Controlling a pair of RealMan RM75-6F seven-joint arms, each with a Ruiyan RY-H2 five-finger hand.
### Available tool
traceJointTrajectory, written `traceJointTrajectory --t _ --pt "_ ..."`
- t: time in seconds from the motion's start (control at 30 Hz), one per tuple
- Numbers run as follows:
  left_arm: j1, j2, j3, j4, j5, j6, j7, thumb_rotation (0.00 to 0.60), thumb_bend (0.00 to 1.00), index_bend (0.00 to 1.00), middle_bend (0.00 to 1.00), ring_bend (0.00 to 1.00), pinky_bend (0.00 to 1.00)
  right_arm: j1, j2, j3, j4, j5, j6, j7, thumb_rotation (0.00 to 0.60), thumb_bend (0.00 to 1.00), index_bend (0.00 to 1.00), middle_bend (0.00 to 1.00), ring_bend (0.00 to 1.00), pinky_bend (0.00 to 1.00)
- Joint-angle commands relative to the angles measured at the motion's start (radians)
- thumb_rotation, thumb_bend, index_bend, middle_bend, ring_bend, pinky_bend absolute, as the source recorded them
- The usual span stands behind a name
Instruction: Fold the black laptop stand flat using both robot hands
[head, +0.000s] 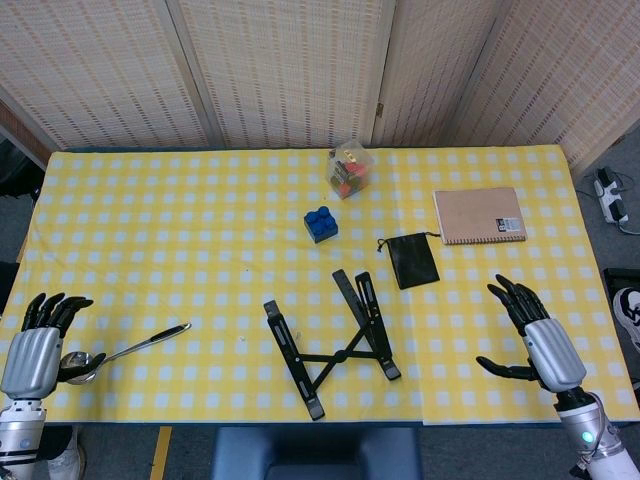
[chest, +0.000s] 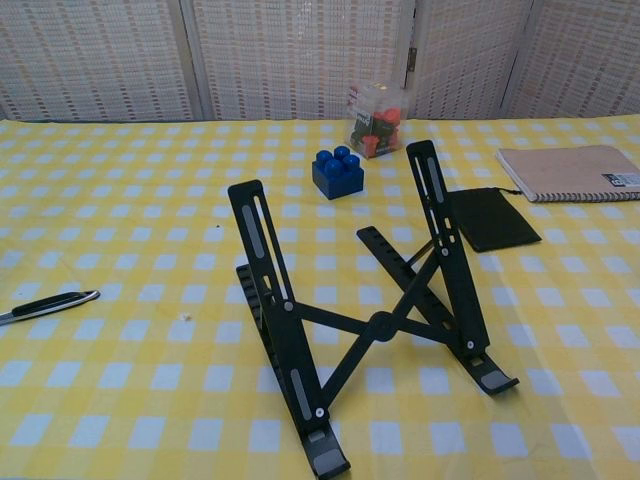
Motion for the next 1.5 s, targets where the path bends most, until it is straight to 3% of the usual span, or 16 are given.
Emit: traceJointTrajectory --t 0.03,0.33,0.47,0.57,0.63,0.77,0.97,1.23,1.5 --pt "-0.005 -0.006 -0.001 0.002 -0.006 -0.010 0.002 0.600 0.17 0.27 0.26 0.14 0.00 0.003 0.000 0.002 -0.002 0.004 -0.008 -0.002 0.129 0.18 0.00 0.00 0.00 0.00" --pt "-0.006 -0.005 0.003 0.002 -0.002 -0.013 -0.020 0.600 0.17 0.27 0.26 0.13 0.00 0.015 -0.004 -0.001 -0.002 0.003 -0.040 0.011 0.126 0.18 0.00 0.00 0.00 0.00" --pt "-0.004 0.004 0.016 -0.004 0.009 -0.023 -0.057 0.600 0.17 0.27 0.26 0.13 0.00 0.036 -0.003 -0.009 -0.011 -0.002 -0.081 0.076 0.065 0.18 0.00 0.00 0.00 0.00" --pt "0.001 0.007 0.023 -0.002 0.013 -0.024 -0.079 0.600 0.17 0.26 0.26 0.13 0.00 0.061 -0.009 -0.012 -0.007 0.001 -0.128 0.117 0.054 0.17 0.00 0.00 0.00 0.00" --pt "0.004 0.006 0.025 0.001 0.013 -0.022 -0.085 0.600 0.17 0.26 0.26 0.13 0.00 0.081 -0.023 -0.006 -0.010 0.025 -0.171 0.151 0.020 0.12 0.00 0.00 0.00 0.00" --pt "0.006 0.010 0.029 -0.002 0.017 -0.024 -0.112 0.600 0.17 0.26 0.26 0.13 0.00 0.144 -0.019 -0.004 -0.051 0.080 -0.316 0.308 0.000 0.00 0.00 0.00 0.00 0.00" --pt "0.008 0.022 0.035 0.000 0.026 -0.029 -0.168 0.600 0.17 0.26 0.26 0.12 0.00 0.257 -0.046 0.000 0.001 0.033 -0.455 0.634 0.000 0.00 0.00 0.00 0.00 0.00" --pt "0.010 0.029 0.041 -0.004 0.022 -0.039 -0.168 0.600 0.17 0.26 0.26 0.12 0.00 0.396 -0.148 -0.049 0.153 -0.127 -0.471 1.084 0.000 0.00 0.00 0.00 0.00 0.00" --pt "0.015 0.038 0.047 -0.002 0.018 -0.044 -0.187 0.600 0.17 0.26 0.26 0.11 0.00 0.467 -0.213 -0.115 0.278 -0.165 -0.467 1.273 0.000 0.00 0.00 0.00 0.00 0.00"
